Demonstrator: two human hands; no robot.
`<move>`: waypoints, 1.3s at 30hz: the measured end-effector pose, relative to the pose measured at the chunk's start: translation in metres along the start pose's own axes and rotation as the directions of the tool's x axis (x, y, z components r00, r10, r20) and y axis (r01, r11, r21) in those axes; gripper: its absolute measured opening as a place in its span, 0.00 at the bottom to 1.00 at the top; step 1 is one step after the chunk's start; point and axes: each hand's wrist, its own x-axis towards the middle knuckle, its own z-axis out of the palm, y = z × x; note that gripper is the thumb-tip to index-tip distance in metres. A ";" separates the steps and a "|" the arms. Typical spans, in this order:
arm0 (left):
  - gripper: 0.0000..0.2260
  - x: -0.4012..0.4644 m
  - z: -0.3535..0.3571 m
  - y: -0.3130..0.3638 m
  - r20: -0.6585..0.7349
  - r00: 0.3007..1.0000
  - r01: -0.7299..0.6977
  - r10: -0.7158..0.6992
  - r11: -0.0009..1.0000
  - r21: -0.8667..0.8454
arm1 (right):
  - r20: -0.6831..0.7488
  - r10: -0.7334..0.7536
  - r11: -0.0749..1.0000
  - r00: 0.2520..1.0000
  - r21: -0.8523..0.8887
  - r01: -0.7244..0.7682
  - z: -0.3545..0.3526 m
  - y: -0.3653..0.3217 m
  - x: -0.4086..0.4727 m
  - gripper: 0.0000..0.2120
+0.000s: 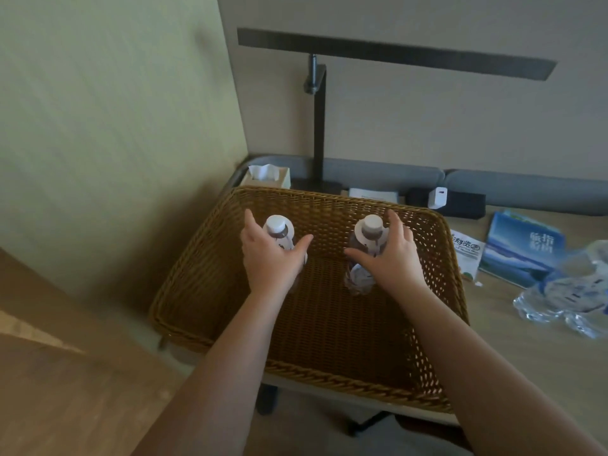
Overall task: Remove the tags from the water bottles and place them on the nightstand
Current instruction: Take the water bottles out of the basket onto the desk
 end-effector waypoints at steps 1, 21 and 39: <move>0.53 0.002 0.004 -0.003 0.030 0.999 0.043 -0.041 0.997 -0.065 | 0.000 0.010 1.000 1.000 -0.014 -0.010 0.002 0.000 0.001 0.54; 0.26 0.011 0.035 -0.016 0.124 0.991 -0.041 0.055 0.992 -0.117 | -0.109 0.041 0.999 0.993 0.040 -0.037 0.028 0.010 0.007 0.34; 0.22 0.001 0.002 0.050 0.055 0.954 -0.279 0.296 0.938 -0.208 | -0.321 -0.048 0.973 0.946 0.198 0.117 -0.068 -0.034 -0.010 0.23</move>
